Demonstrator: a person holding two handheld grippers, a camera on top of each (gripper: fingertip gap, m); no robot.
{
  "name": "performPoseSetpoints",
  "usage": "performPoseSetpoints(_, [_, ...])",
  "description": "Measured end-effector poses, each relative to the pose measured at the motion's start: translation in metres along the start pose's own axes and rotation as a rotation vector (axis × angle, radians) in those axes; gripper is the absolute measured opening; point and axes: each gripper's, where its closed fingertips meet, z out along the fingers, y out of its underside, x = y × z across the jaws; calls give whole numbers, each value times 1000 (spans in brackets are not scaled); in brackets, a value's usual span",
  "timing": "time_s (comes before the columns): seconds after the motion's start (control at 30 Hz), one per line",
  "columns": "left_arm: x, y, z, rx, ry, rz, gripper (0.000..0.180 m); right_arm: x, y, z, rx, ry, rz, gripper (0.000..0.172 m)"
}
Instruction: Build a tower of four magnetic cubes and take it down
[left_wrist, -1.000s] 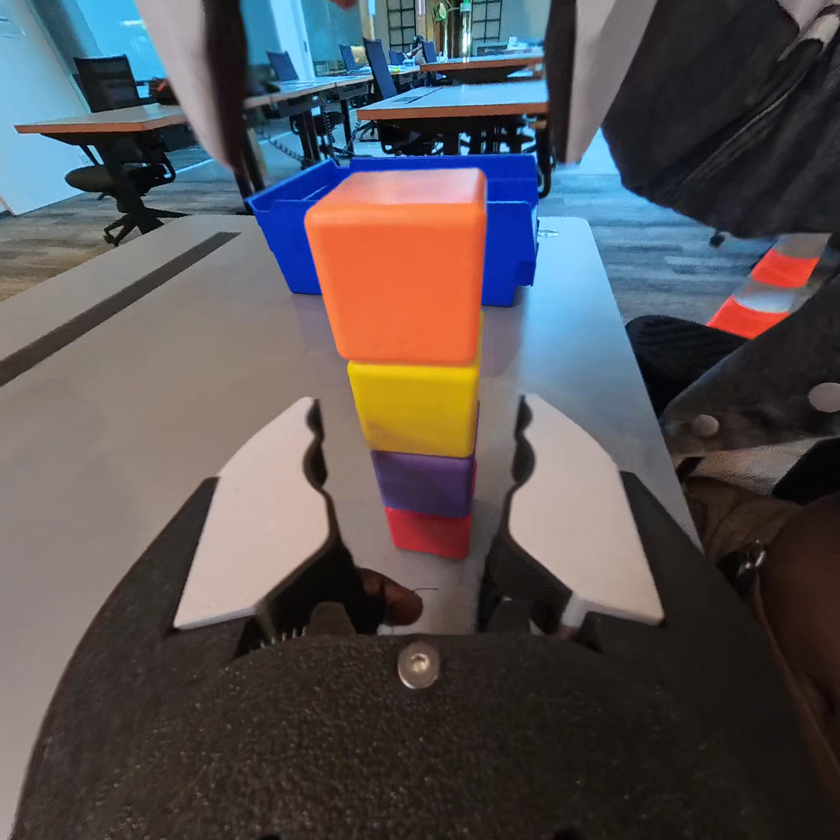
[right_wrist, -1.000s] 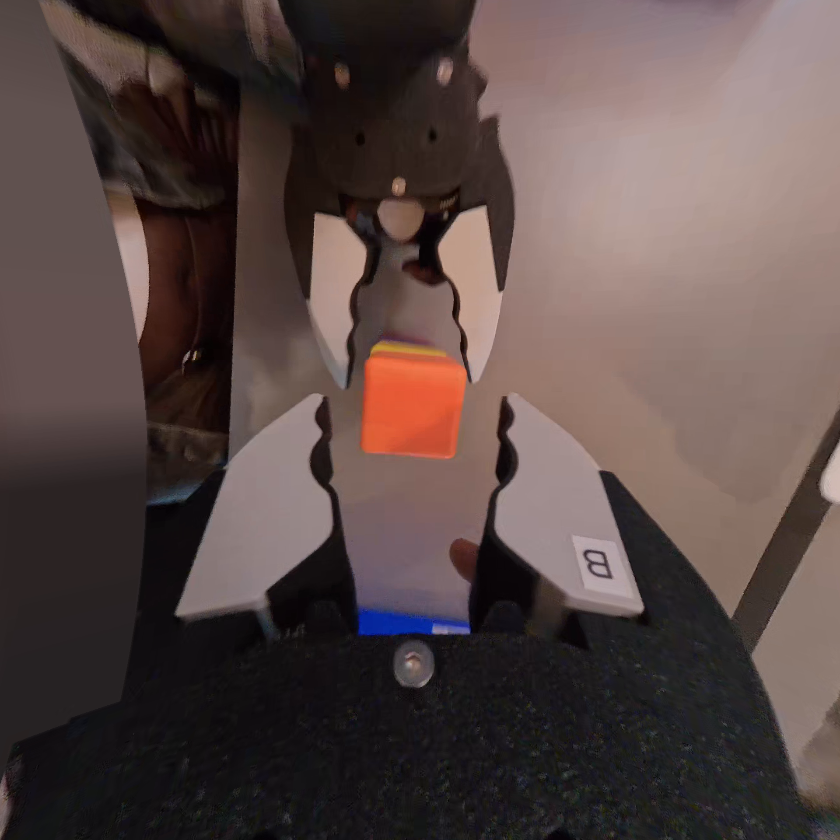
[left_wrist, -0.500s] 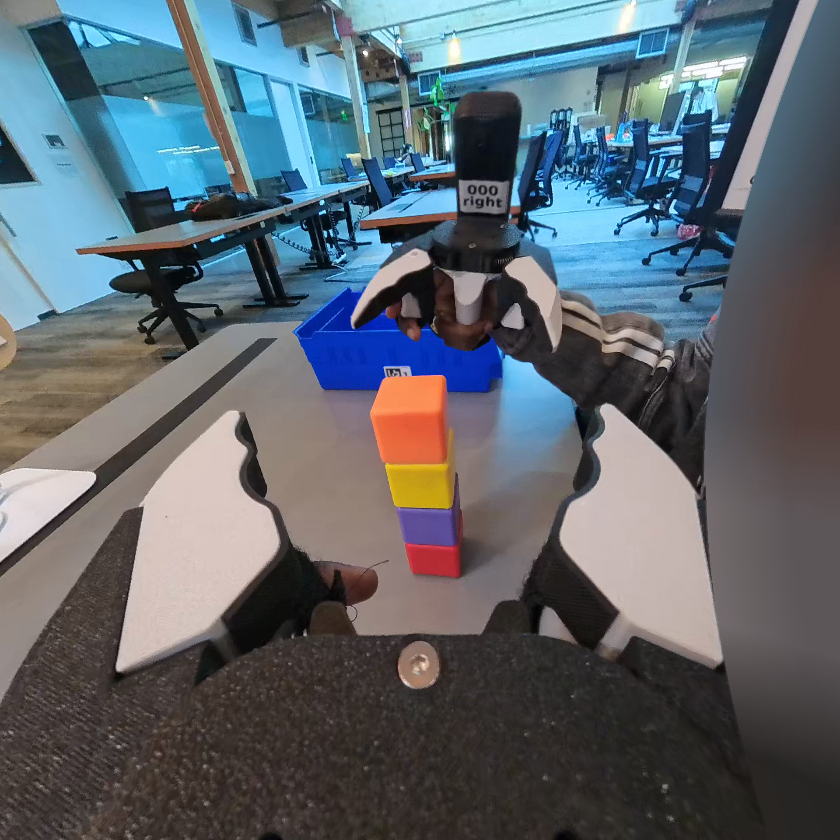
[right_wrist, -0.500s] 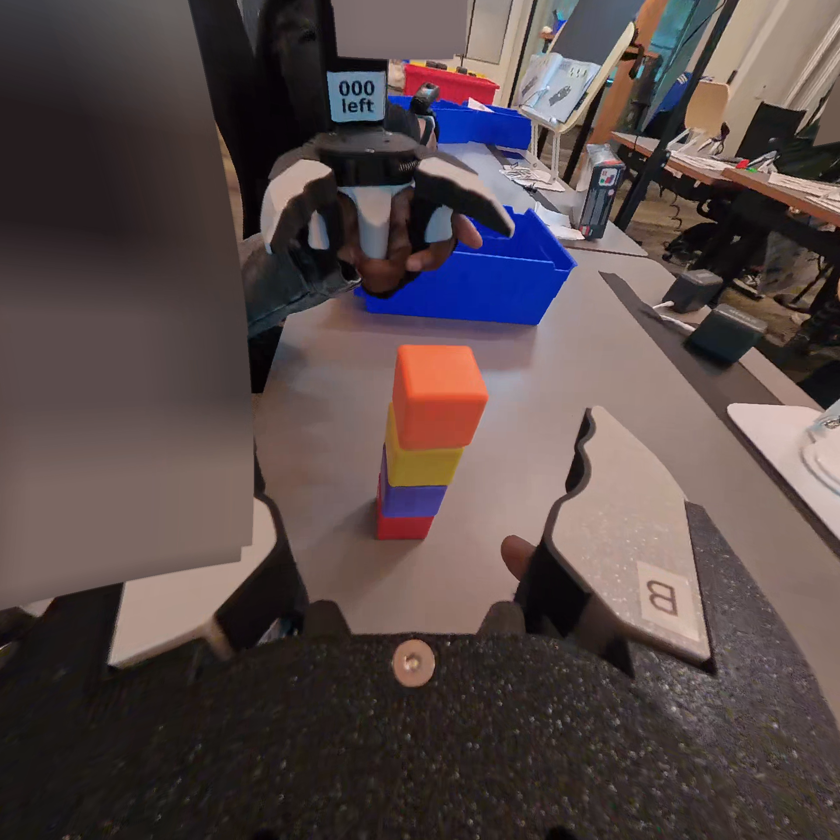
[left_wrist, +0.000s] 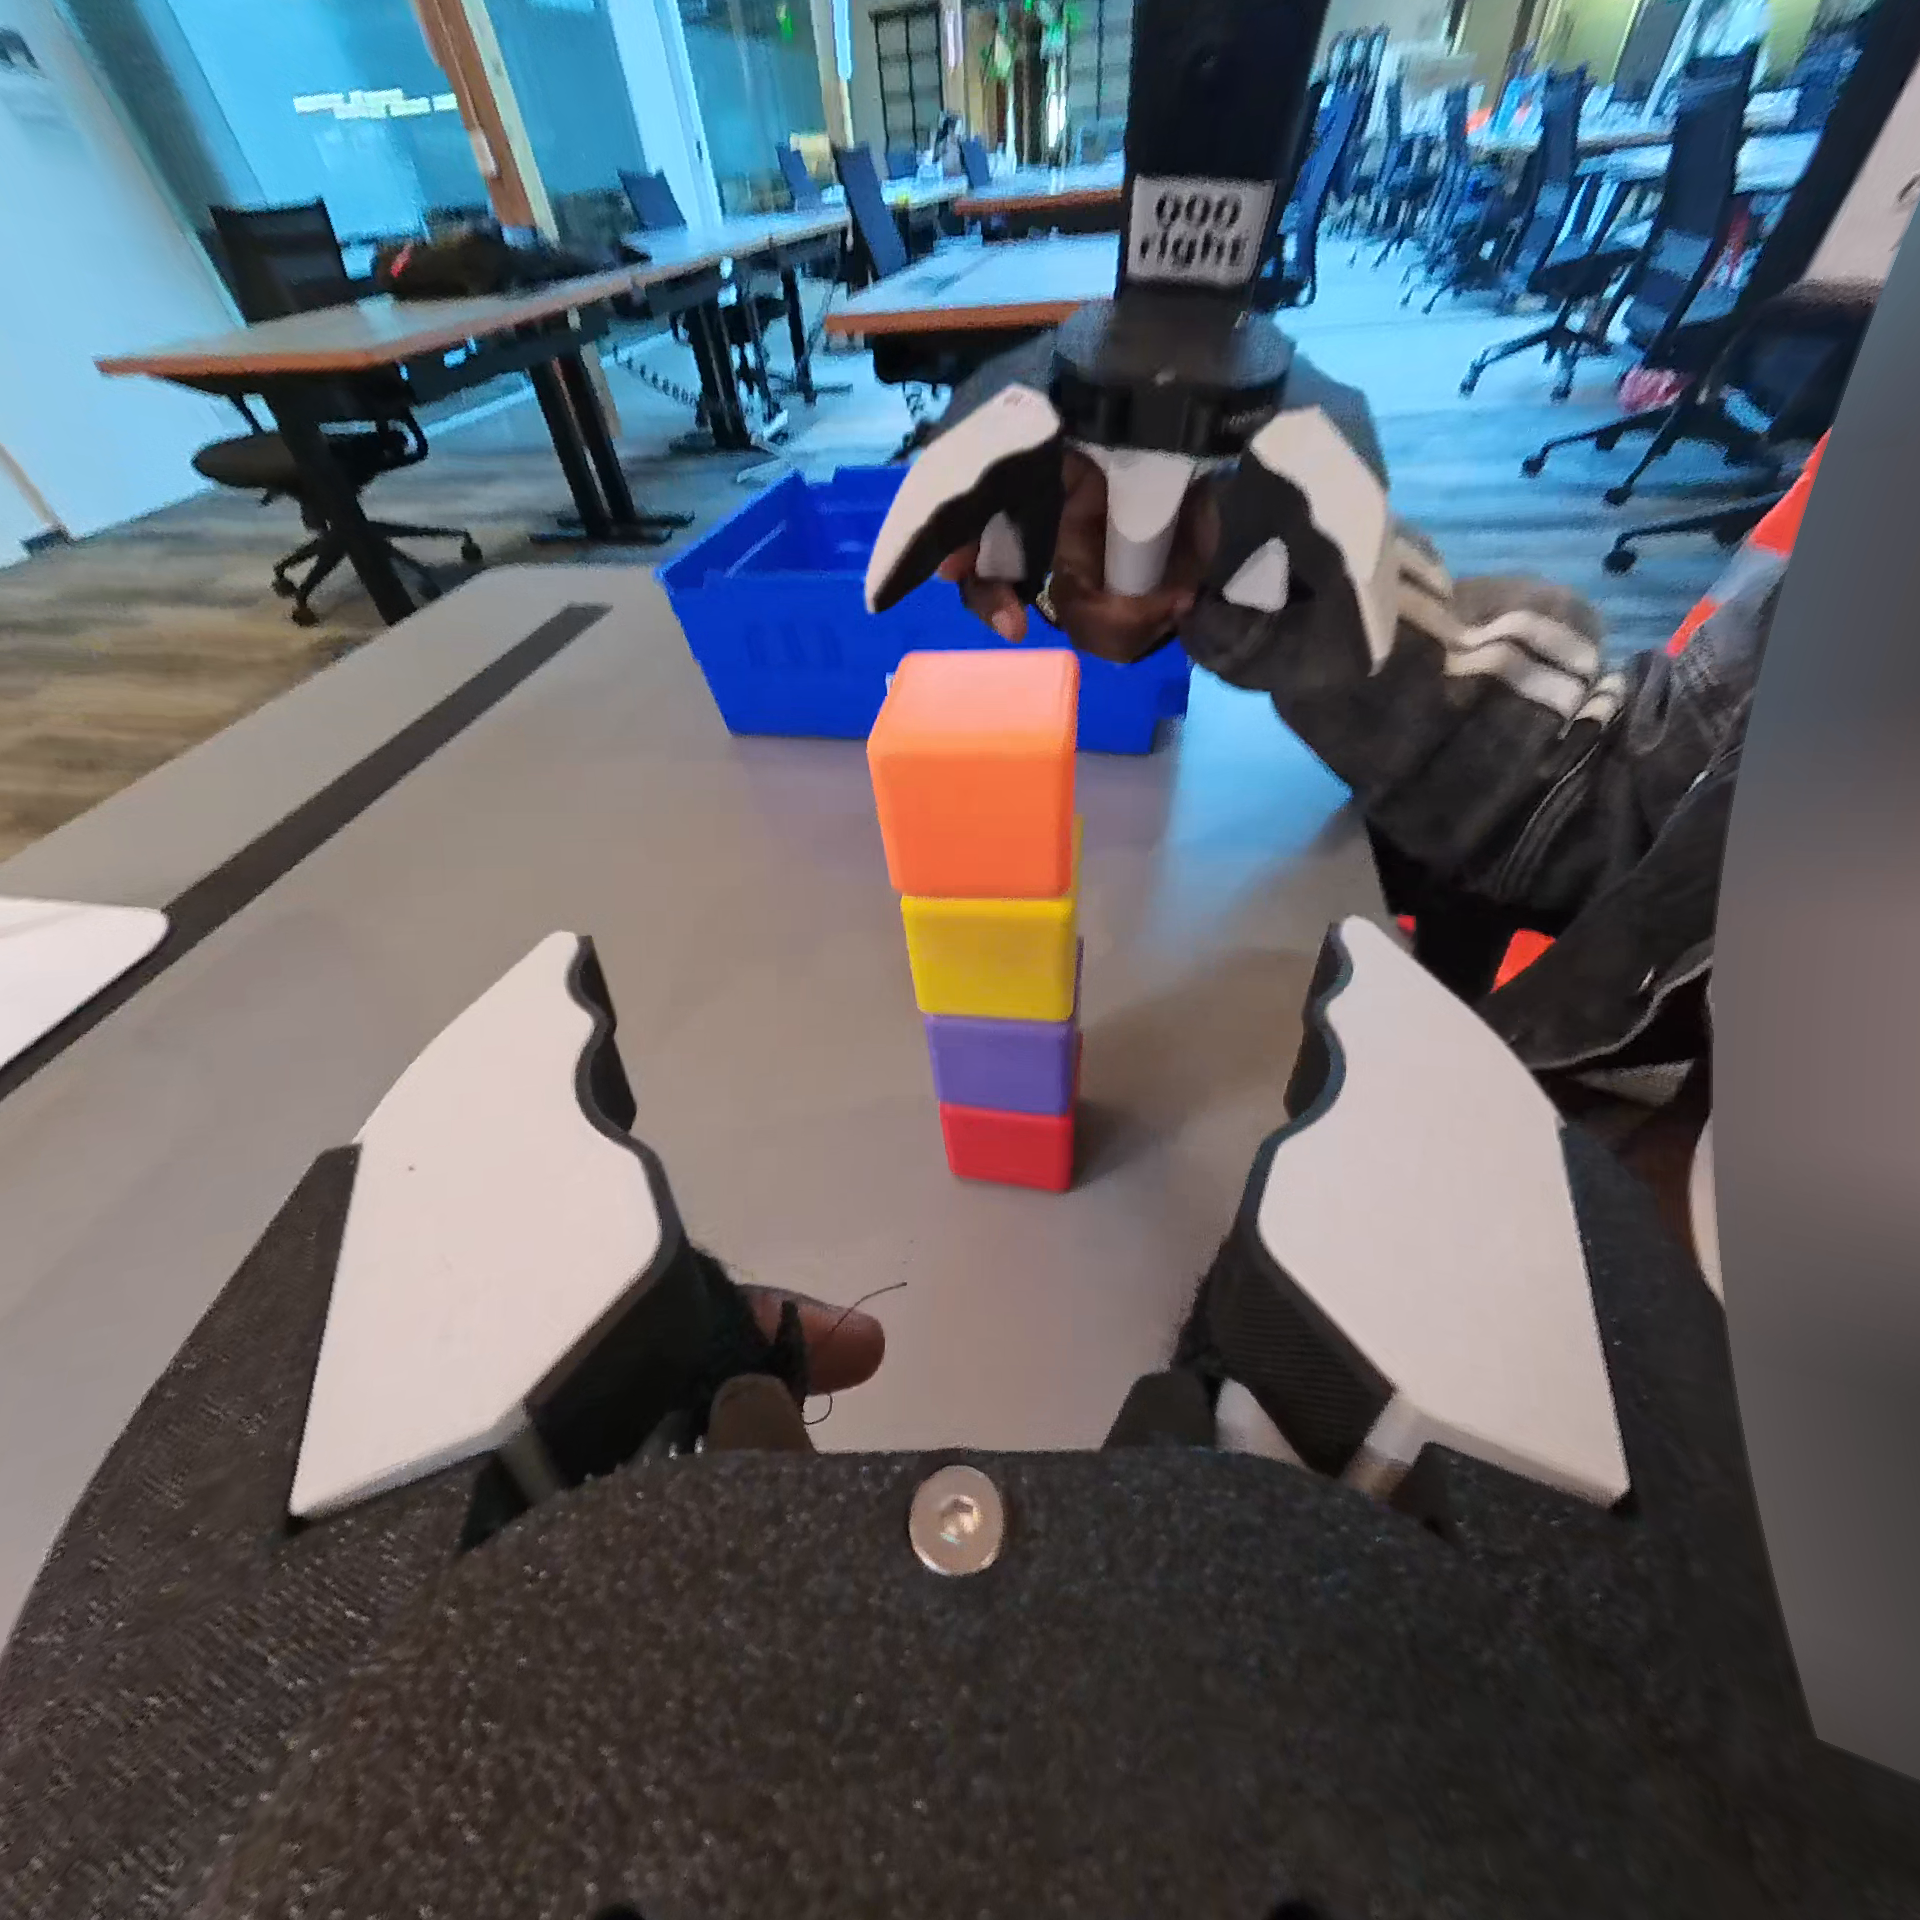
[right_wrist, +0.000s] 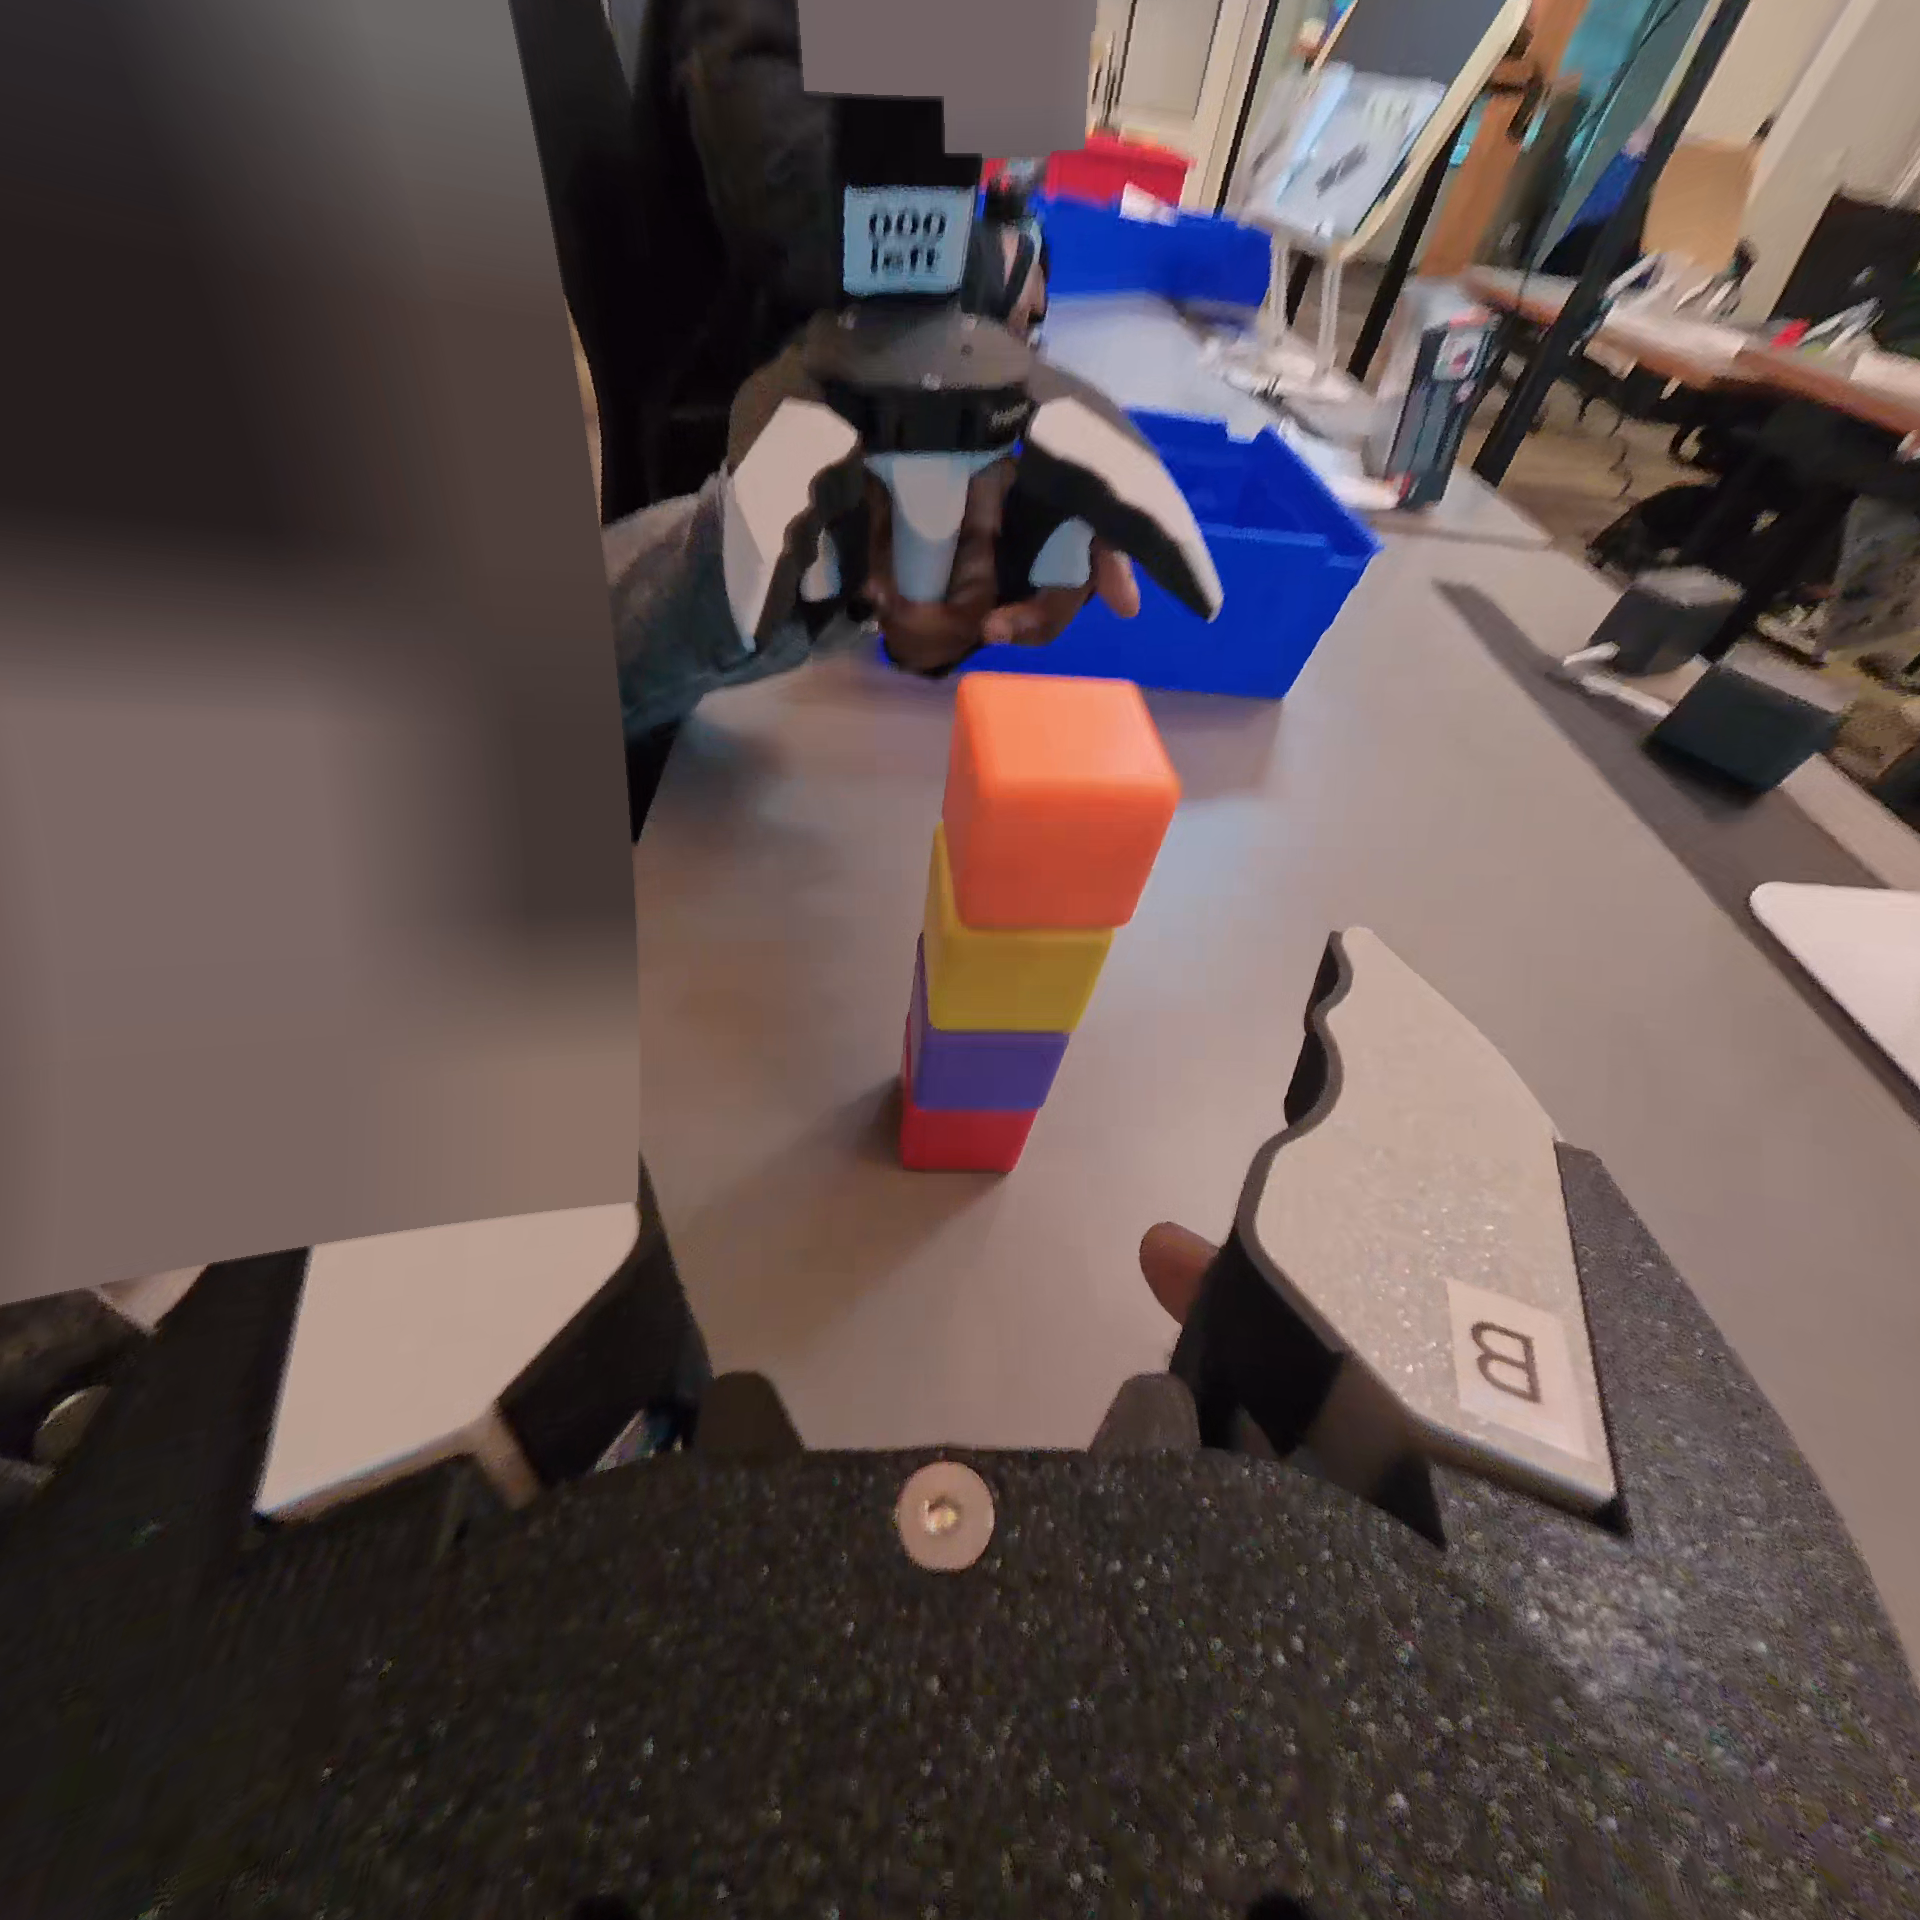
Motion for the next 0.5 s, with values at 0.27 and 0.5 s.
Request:
performPoseSetpoints(0.27, [0,47,13,-260,-14,93,125,-8,49,11,-281,-41,19,128])
performPoseSetpoints(0.5, [7,69,19,-382,14,132,126,-11,65,11,-367,-58,12,124])
